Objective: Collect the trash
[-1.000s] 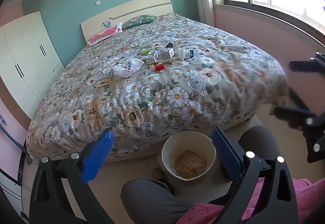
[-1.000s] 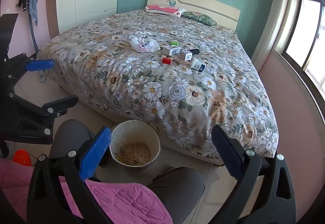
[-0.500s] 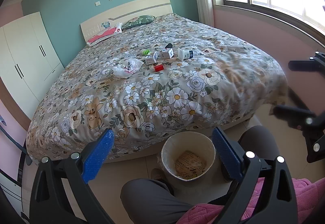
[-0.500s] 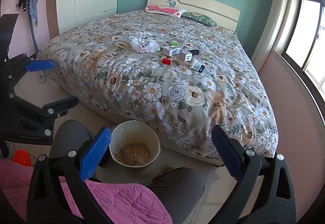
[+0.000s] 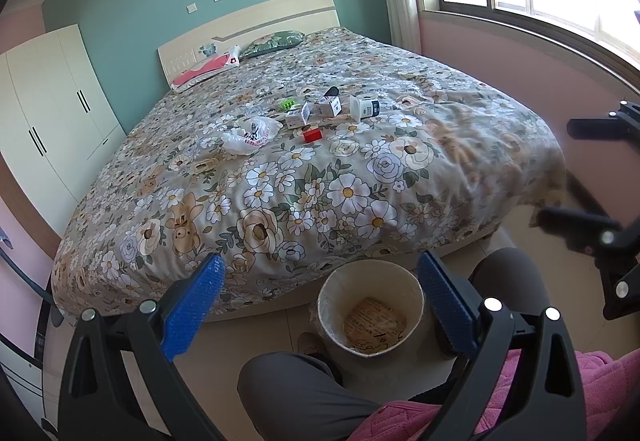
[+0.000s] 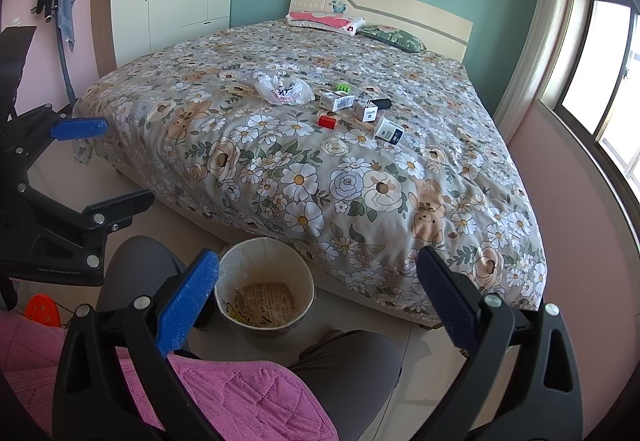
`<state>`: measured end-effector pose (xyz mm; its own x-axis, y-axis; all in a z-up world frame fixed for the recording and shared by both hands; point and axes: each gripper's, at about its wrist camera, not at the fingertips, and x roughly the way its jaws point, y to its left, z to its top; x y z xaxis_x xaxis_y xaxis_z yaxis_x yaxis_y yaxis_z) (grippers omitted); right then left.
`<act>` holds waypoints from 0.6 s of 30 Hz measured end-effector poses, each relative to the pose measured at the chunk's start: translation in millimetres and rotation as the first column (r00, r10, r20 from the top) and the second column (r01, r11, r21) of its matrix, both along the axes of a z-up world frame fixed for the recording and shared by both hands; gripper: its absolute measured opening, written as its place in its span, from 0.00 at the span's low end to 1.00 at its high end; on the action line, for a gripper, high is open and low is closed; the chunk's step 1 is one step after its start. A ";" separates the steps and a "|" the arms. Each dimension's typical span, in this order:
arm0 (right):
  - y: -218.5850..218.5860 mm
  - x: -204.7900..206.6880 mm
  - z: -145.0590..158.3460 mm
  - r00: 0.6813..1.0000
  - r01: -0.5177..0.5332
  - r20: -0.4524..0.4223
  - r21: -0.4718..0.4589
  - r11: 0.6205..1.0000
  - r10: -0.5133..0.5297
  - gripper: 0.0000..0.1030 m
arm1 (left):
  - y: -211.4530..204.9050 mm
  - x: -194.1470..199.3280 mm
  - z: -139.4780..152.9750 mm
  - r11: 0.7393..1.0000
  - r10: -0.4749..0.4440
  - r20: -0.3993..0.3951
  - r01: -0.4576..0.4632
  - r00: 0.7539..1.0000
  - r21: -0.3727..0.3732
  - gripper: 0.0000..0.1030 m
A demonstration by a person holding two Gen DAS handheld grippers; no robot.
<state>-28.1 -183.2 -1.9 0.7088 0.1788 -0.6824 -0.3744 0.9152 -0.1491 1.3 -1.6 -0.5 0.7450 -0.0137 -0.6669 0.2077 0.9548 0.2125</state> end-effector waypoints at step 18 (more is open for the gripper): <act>0.0 -1.0 6.0 1.000 0.000 0.003 -0.001 1.000 0.000 0.94 | -2.6 -2.1 4.3 1.000 -0.002 -0.002 0.002 1.000 -0.001 0.95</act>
<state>-29.2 -183.2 4.1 0.7109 0.1779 -0.6804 -0.3739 0.9150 -0.1514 -0.8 -4.3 3.9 0.7438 -0.0162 -0.6683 0.2102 0.9546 0.2109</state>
